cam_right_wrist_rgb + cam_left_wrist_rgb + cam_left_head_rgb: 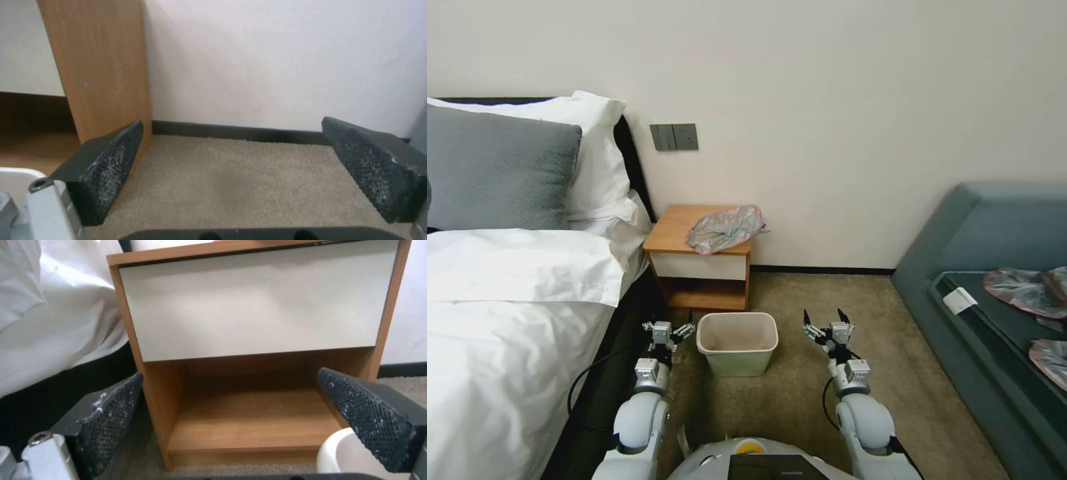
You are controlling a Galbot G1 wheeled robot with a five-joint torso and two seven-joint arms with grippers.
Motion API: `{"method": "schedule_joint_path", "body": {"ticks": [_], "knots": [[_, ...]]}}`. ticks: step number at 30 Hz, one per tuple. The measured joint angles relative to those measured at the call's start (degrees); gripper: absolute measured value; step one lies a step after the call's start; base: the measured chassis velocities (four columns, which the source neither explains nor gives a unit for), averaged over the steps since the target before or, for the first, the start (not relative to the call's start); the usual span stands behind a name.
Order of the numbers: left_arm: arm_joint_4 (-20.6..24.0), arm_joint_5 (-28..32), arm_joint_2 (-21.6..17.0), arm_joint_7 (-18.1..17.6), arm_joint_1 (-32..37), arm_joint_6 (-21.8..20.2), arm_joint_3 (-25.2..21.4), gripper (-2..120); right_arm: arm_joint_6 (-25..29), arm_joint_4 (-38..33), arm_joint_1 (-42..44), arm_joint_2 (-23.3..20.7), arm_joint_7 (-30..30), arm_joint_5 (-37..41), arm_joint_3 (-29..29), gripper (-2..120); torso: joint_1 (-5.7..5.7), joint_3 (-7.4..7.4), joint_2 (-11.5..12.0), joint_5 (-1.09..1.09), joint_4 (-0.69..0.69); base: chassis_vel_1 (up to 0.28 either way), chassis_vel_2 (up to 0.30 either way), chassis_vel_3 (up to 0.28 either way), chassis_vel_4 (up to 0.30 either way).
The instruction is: Pick up the garbage bag from the table and place it over the trash can.
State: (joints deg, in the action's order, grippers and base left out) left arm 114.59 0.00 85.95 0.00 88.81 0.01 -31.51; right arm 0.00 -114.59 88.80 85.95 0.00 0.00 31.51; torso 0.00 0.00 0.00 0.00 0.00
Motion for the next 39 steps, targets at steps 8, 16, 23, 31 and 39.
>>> {"method": "schedule_joint_path", "body": {"ticks": [8,16,23,31,39], "knots": [[0.00,0.00,0.00,0.00,0.00,0.00,0.00,100,0.00,0.00,0.00,0.00,0.00,0.00,0.00,100,0.00,0.00,0.00,0.00,0.00,0.000,0.000,0.000,0.000],[0.00,0.00,0.00,0.00,0.00,0.00,0.00,100,0.00,0.00,0.00,0.00,0.00,0.00,0.00,100,0.00,0.00,0.00,0.00,0.00,0.000,0.000,0.000,0.000],[3.41,0.94,-0.20,-0.33,0.90,-1.29,0.06,100,-1.68,-3.45,1.04,0.50,-0.03,1.01,0.63,100,0.00,0.00,0.00,0.00,0.00,0.000,0.000,0.000,0.000],[15.93,4.54,-0.97,-1.80,4.36,-6.07,0.45,100,-8.01,-16.10,4.94,2.48,-0.75,4.83,3.12,100,0.00,0.00,0.00,0.00,0.00,0.000,0.000,0.000,0.000],[24.52,7.23,-2.32,-2.74,6.93,-9.46,0.87,100,-13.54,-24.93,7.45,3.90,-2.27,8.93,4.64,100,0.00,0.00,0.00,0.00,0.00,0.000,0.000,0.000,0.000]]}}
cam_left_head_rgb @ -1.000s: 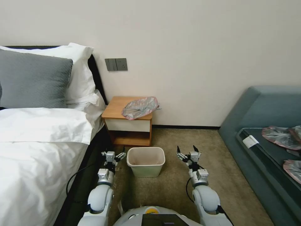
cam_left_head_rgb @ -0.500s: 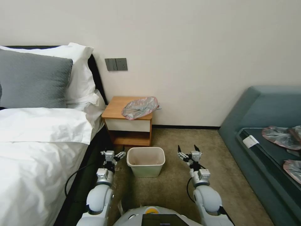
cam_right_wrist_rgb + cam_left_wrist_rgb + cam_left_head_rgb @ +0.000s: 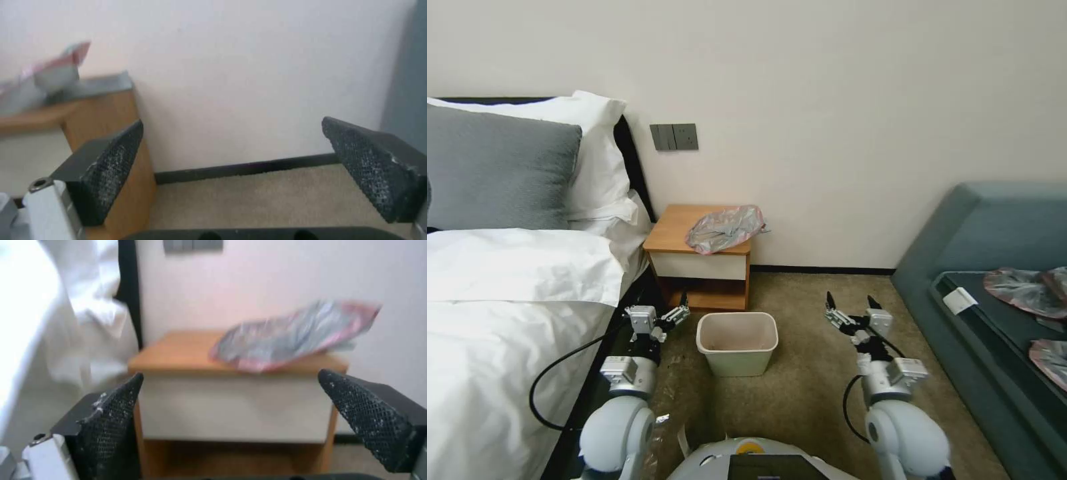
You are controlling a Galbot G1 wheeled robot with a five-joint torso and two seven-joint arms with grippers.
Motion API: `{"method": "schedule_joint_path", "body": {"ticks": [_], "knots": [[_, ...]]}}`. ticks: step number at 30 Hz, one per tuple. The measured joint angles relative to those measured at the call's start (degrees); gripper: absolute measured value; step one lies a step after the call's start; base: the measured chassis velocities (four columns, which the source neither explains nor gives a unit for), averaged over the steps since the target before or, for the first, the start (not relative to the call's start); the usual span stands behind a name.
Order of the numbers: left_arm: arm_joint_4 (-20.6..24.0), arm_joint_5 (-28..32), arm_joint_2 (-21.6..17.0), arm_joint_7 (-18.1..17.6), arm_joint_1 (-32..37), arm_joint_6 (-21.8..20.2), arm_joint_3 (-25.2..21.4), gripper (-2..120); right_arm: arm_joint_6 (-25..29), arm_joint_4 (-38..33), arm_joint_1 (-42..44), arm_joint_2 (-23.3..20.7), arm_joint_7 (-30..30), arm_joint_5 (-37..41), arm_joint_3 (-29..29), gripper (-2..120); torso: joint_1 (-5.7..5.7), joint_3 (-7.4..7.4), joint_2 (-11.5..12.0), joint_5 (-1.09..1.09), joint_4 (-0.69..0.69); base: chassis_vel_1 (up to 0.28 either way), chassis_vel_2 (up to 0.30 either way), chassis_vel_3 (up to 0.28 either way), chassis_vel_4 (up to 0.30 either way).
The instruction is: Pick up the garbage bag from the table and place it over the trash can.
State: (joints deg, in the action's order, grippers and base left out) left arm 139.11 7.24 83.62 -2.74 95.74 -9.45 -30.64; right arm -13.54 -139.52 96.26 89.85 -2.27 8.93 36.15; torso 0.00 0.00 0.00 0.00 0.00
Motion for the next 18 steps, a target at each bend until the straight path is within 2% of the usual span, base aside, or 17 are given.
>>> {"method": "schedule_joint_path", "body": {"ticks": [3,11,16,18], "knots": [[4.43,2.21,-1.42,-0.72,1.98,-2.51,0.44,100,-3.64,-4.07,1.50,0.91,-1.36,2.90,0.88,100,0.00,0.01,0.00,0.01,-0.01,0.000,0.000,0.000,0.000],[4.79,4.71,-3.64,-2.21,2.73,-3.14,0.72,100,-4.46,-4.26,1.68,0.96,-1.67,4.14,0.99,100,0.00,0.00,0.00,-0.01,0.00,0.000,0.000,0.000,0.000],[3.46,7.50,-5.46,-3.82,2.39,-2.73,0.35,100,-5.57,-1.98,0.05,-1.41,-2.78,12.30,0.33,100,0.00,0.00,0.00,0.01,0.02,0.000,0.000,0.000,0.000],[3.46,7.50,-5.46,-3.82,2.39,-2.73,0.35,100,-5.57,-1.98,0.05,-1.41,-2.78,12.30,0.33,100,0.00,0.00,0.00,0.01,0.02,0.000,0.000,0.000,0.000]]}}
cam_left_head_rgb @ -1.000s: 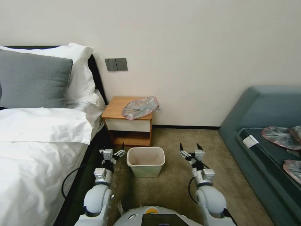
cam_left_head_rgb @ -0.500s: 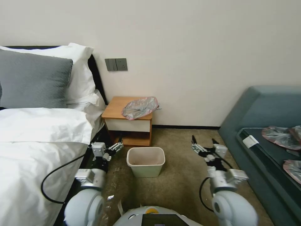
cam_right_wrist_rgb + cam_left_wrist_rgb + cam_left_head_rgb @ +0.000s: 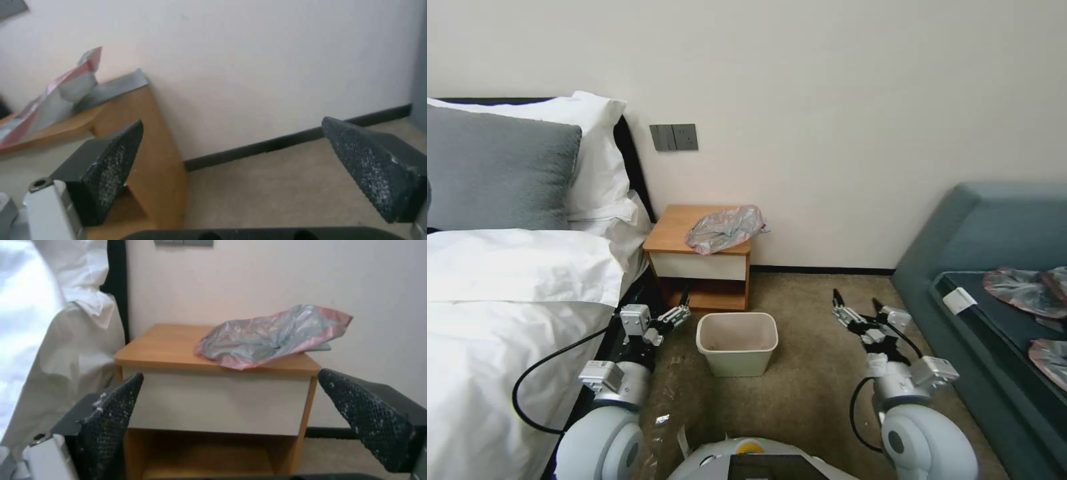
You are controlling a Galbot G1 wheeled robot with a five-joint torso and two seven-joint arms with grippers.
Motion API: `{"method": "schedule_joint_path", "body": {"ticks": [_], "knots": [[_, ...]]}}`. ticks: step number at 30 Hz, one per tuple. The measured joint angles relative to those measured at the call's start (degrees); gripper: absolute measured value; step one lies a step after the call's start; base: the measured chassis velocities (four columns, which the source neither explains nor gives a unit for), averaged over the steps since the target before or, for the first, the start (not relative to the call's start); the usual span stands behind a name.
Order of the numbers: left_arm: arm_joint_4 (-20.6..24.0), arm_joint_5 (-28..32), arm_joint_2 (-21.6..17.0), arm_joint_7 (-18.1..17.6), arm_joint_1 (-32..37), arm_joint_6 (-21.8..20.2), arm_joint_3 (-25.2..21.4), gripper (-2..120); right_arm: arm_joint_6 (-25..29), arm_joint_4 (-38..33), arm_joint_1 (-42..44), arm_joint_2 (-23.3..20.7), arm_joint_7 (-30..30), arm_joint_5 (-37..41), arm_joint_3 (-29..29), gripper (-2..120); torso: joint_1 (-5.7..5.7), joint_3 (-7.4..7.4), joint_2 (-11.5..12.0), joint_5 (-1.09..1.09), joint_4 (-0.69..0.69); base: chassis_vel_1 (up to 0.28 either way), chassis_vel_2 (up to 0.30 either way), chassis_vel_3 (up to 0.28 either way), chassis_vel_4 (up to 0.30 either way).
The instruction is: Pick up the garbage bag from the table and place it over the trash can.
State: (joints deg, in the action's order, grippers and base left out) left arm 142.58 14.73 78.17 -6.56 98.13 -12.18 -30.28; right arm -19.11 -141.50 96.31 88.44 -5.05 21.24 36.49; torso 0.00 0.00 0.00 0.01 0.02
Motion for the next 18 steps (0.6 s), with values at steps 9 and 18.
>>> {"method": "schedule_joint_path", "body": {"ticks": [9,18], "knots": [[-1.38,2.23,-1.47,-2.40,0.07,2.13,0.03,100,3.70,6.58,-4.40,-3.00,1.16,9.00,-0.85,100,0.00,0.00,0.00,0.03,0.04,0.000,0.000,0.000,0.000],[-1.76,1.77,-1.44,-2.86,0.87,3.02,0.07,100,5.38,10.89,-8.35,-4.63,1.13,11.73,-1.61,100,0.00,0.00,0.00,0.01,-0.02,0.000,0.000,0.000,0.000]]}}
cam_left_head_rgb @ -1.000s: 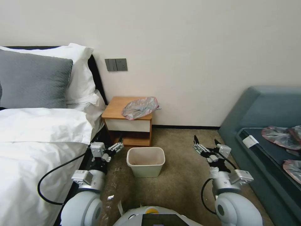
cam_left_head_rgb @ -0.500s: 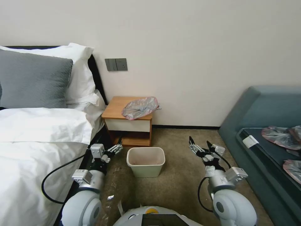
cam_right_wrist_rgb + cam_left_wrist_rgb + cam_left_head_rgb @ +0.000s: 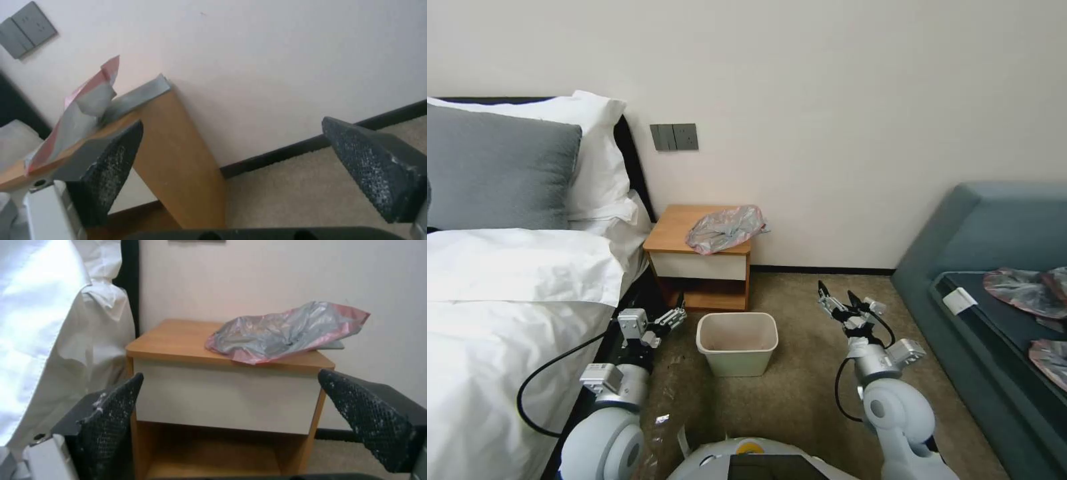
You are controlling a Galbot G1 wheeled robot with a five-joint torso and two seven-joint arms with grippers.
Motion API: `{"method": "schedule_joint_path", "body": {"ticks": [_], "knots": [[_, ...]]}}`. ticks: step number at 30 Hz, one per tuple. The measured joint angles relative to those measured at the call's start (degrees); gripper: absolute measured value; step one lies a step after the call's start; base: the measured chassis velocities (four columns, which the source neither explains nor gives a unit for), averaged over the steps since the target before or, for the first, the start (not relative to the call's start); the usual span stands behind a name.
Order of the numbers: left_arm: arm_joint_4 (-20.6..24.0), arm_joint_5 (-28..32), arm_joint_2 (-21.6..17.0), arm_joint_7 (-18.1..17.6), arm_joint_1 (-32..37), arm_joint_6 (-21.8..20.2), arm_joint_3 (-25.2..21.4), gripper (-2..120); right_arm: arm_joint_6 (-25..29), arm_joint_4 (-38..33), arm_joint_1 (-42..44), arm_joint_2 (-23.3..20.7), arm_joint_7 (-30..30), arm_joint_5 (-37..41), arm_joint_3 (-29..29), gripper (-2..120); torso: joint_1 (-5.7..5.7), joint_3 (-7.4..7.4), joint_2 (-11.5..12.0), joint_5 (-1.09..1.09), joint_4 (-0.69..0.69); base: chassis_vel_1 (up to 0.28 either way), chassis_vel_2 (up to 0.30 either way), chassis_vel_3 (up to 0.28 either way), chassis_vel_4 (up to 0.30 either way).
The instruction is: Pick up the garbage bag from the table and place it over the trash can.
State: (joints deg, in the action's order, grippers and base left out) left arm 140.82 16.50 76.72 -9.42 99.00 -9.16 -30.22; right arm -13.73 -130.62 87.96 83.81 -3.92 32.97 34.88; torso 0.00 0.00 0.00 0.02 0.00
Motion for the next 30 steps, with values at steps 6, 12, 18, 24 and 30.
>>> {"method": "schedule_joint_path", "body": {"ticks": [6,12,18,24,30], "knots": [[0.22,-0.79,0.25,0.02,0.40,0.31,0.11,100,0.08,-0.39,0.15,1.11,0.25,-0.64,-0.73,100,0.00,0.00,0.00,-0.02,0.00,0.000,0.000,0.000,0.000],[1.07,-0.86,0.30,0.04,1.06,0.33,-0.03,100,-0.02,0.72,-1.45,0.75,-0.16,1.71,-1.07,100,0.00,0.00,0.00,-0.02,-0.01,0.000,0.000,0.000,0.000],[1.75,-1.14,0.72,-0.05,2.27,0.52,-0.35,100,-0.55,7.85,-8.87,-2.27,-2.60,11.02,-1.68,100,0.00,0.00,0.00,-0.01,-0.01,0.000,0.000,0.000,0.000],[2.01,-1.07,1.47,0.37,3.86,2.76,-0.86,100,-1.43,15.45,-19.53,-4.98,-5.20,23.33,-2.92,100,0.00,0.00,0.00,-0.02,0.01,0.000,0.000,0.000,0.000],[1.58,-1.02,2.00,2.41,4.59,6.19,-1.30,100,-2.02,22.59,-27.22,-6.33,-5.43,29.25,-4.08,100,0.00,0.00,0.00,-0.02,0.01,0.000,0.000,0.000,0.000]]}}
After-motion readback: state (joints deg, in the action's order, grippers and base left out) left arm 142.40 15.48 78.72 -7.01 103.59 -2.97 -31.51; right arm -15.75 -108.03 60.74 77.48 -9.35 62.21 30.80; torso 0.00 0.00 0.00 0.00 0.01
